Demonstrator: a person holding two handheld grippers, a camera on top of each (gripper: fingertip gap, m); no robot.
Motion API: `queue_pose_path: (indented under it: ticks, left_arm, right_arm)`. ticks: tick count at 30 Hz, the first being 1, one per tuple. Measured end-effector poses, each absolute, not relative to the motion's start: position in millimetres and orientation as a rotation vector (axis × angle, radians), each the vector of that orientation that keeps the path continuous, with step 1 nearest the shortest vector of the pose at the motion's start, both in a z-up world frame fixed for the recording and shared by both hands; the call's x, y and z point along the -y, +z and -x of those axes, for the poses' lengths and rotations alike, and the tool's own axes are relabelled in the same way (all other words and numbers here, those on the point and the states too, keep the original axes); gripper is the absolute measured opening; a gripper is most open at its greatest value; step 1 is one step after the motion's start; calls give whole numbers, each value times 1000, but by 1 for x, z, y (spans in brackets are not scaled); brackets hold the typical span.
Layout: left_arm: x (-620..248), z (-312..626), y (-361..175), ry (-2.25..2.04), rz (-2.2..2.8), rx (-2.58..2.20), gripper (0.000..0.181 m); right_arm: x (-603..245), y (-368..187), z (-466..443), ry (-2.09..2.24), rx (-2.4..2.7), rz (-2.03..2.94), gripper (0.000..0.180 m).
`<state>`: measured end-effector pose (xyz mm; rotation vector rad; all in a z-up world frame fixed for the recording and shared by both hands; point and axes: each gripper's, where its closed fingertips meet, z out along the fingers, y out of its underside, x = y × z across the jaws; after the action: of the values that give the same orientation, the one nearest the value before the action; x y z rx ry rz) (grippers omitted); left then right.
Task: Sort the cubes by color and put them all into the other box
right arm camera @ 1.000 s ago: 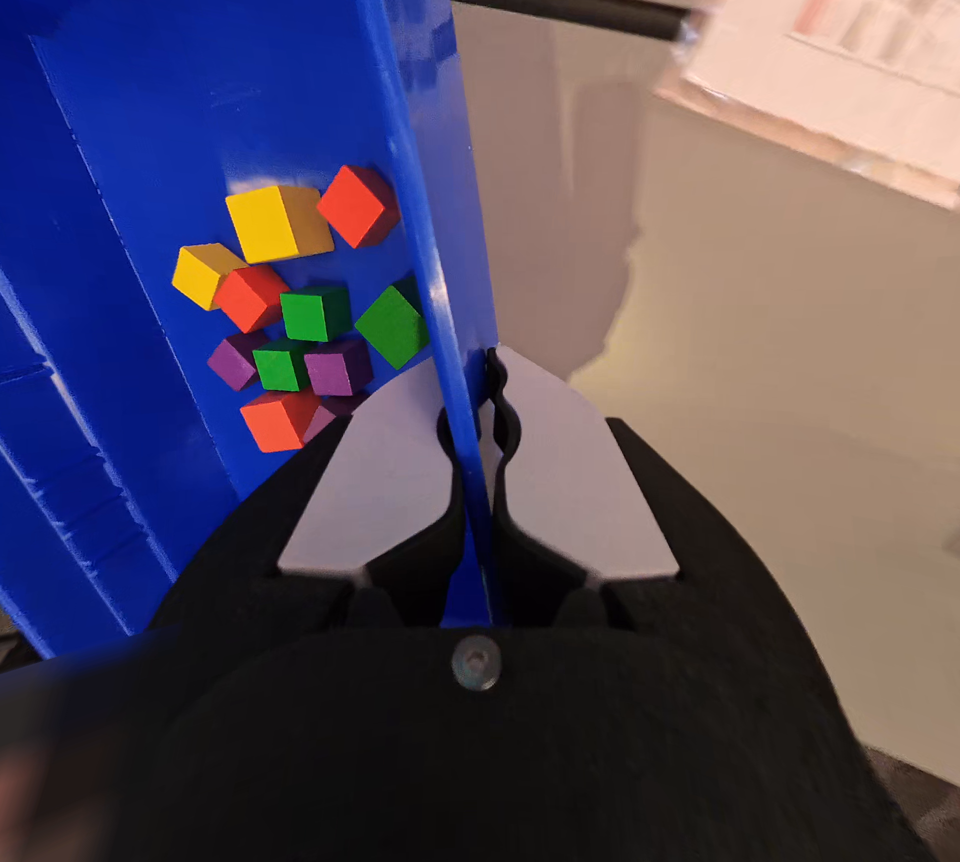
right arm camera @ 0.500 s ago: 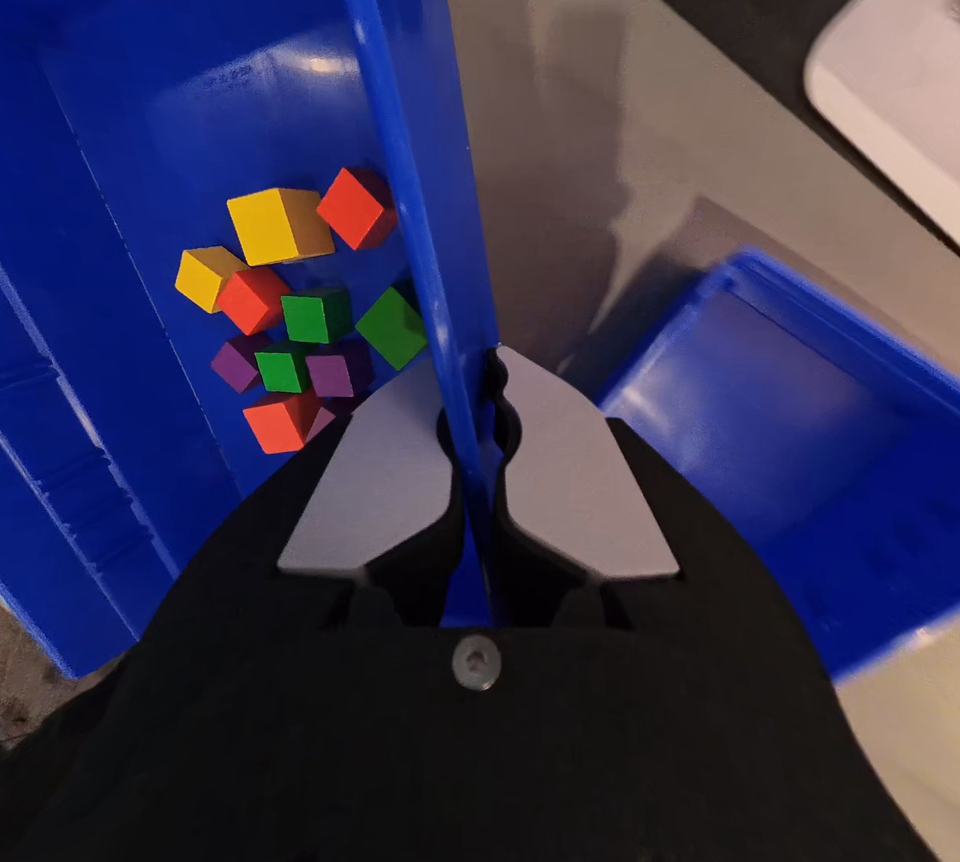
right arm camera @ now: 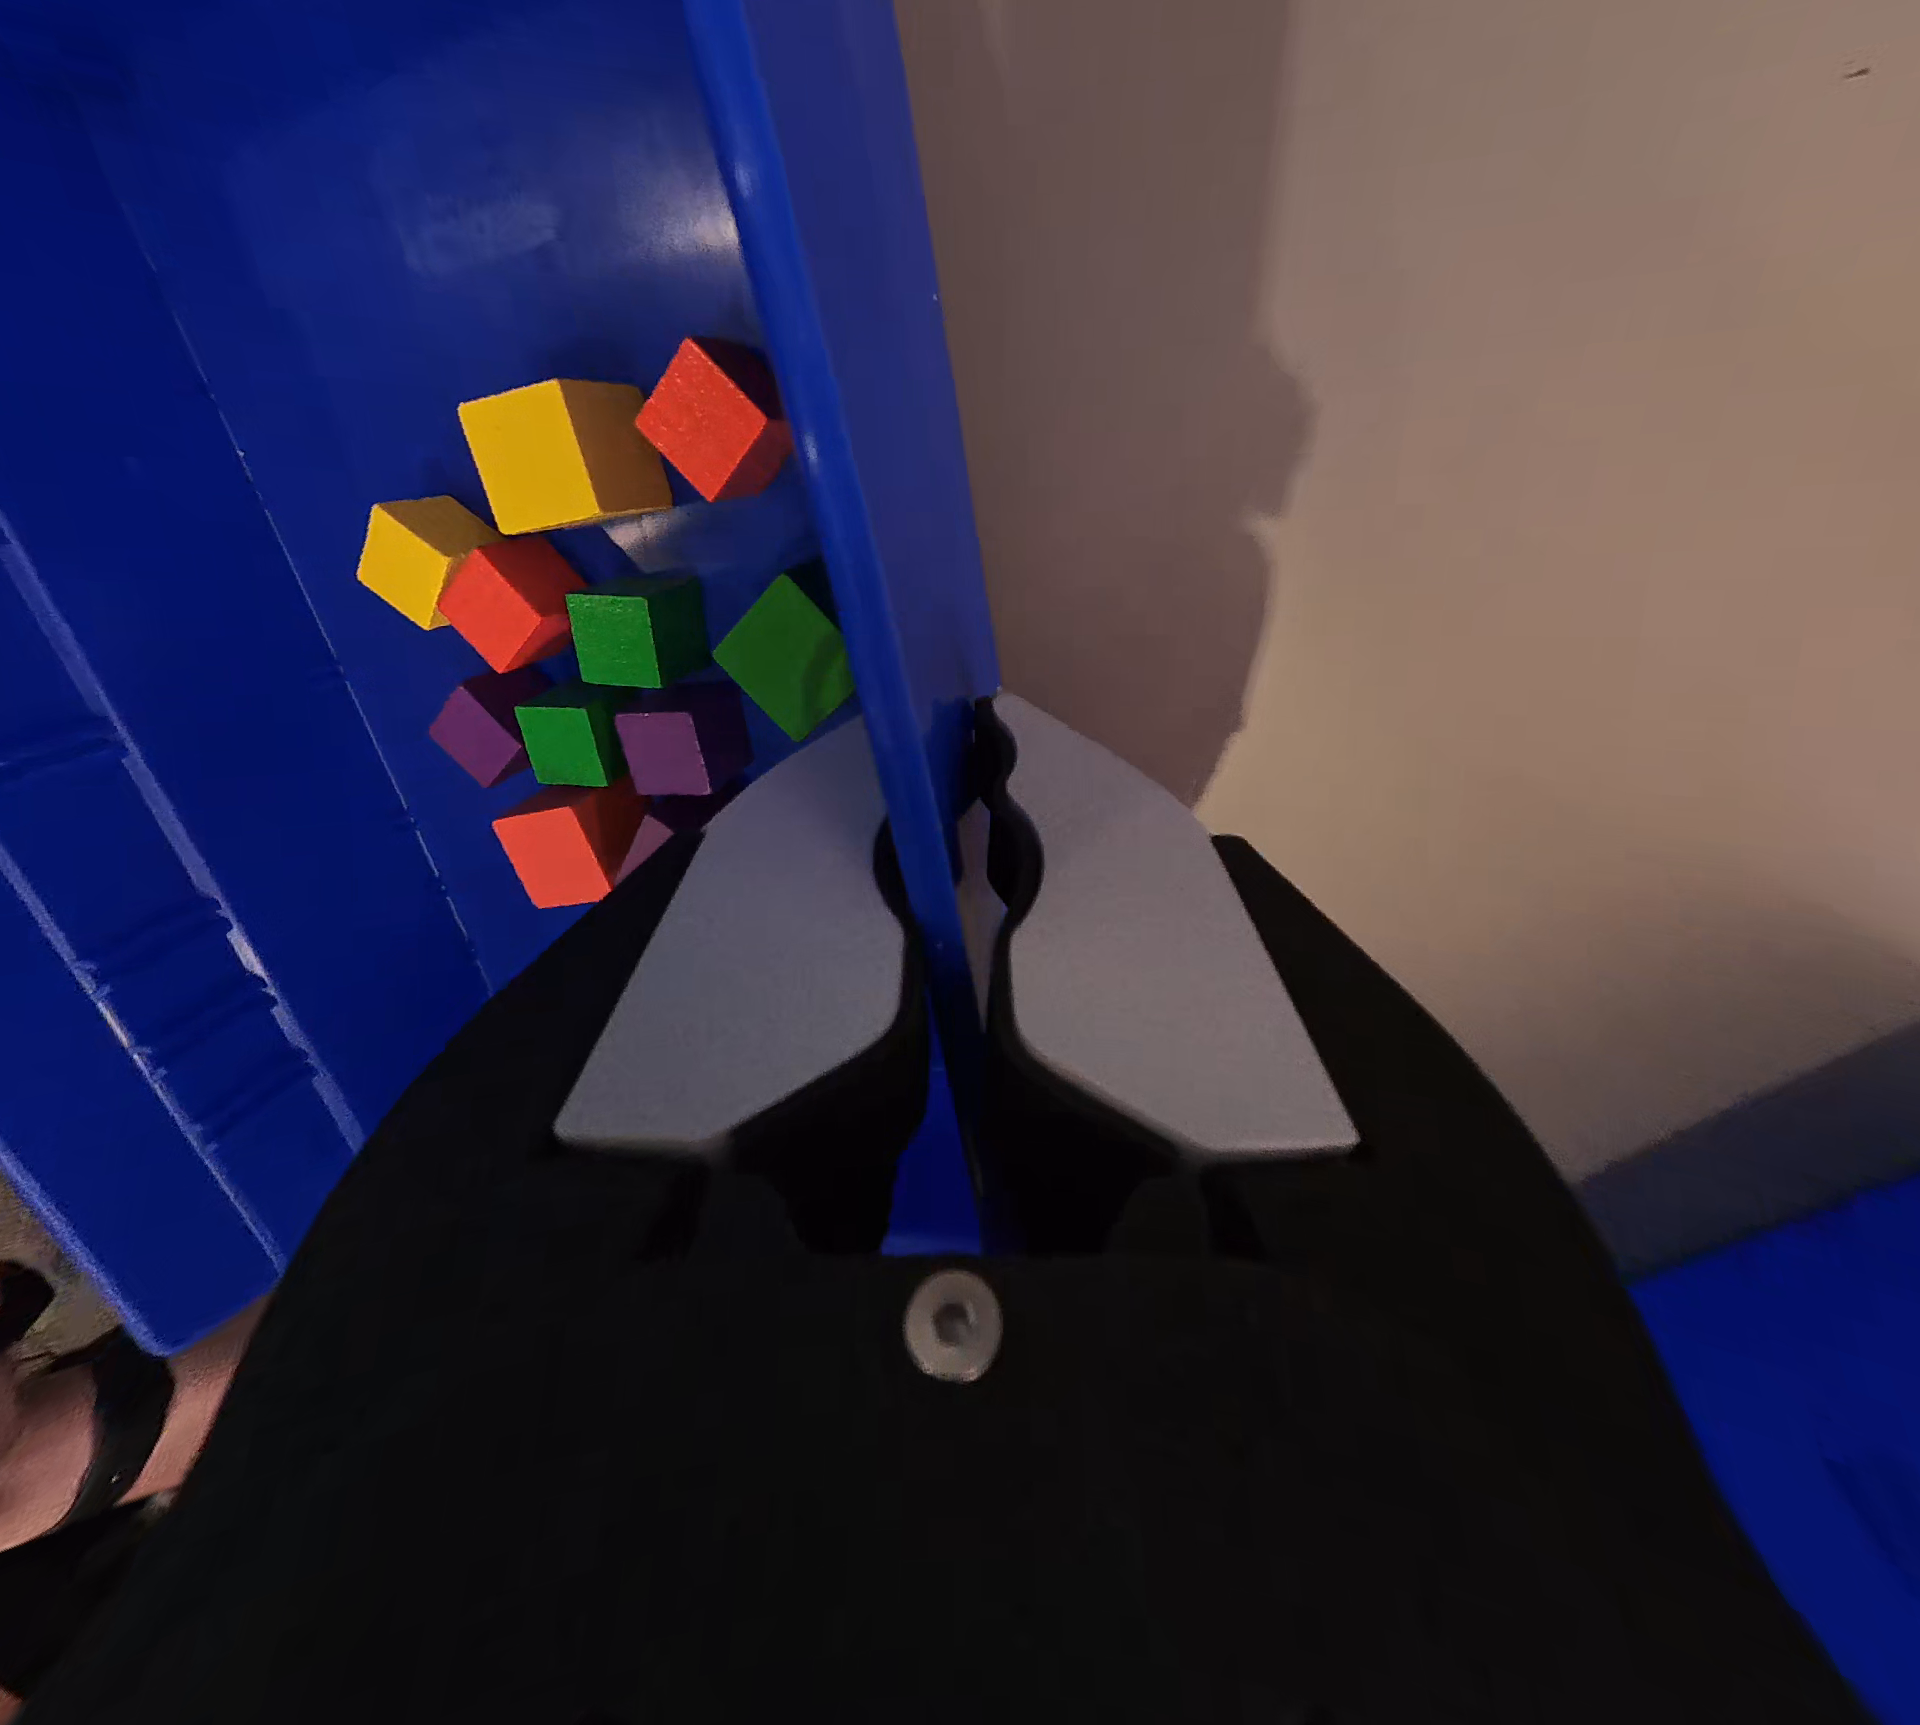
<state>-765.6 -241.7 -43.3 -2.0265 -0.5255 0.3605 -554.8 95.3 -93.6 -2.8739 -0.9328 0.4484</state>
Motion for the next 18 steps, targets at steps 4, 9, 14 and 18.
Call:
queue_pose_path:
  ticks: [4,9,14,18]
  left_arm:
    - [242,768,-49,355,2037,535,31]
    - [238,762,-50,342,2044,515,31]
    - [228,748,-47,293,2044,478,37]
    - [203,713,-31,144,1969,390,40]
  right_arm:
    - [-95,-111,560,441,919,2867,6]
    - [-92,-110,562,476,912,2868,10]
    - [-98,-80,569,739,822,2742,20]
    - [-104,-25,554,754,949,2490,15]
